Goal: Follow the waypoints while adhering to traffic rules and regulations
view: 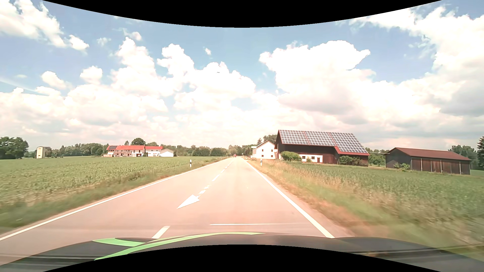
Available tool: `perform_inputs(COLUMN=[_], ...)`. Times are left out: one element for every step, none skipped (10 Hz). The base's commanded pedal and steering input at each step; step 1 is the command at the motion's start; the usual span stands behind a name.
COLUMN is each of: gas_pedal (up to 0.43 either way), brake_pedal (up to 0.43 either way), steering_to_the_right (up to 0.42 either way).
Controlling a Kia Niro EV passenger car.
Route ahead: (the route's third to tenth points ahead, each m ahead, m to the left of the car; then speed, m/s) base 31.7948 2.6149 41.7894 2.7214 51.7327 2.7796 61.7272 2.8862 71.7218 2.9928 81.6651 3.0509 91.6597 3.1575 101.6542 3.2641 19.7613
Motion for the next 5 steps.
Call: perform_inputs(gas_pedal=[0.079, 0.079, 0.079, 0.067, 0.067], brake_pedal=[0.000, 0.000, 0.000, 0.000, 0.000], steering_to_the_right=[-0.002, -0.001, -0.001, -0.001, -0.001])
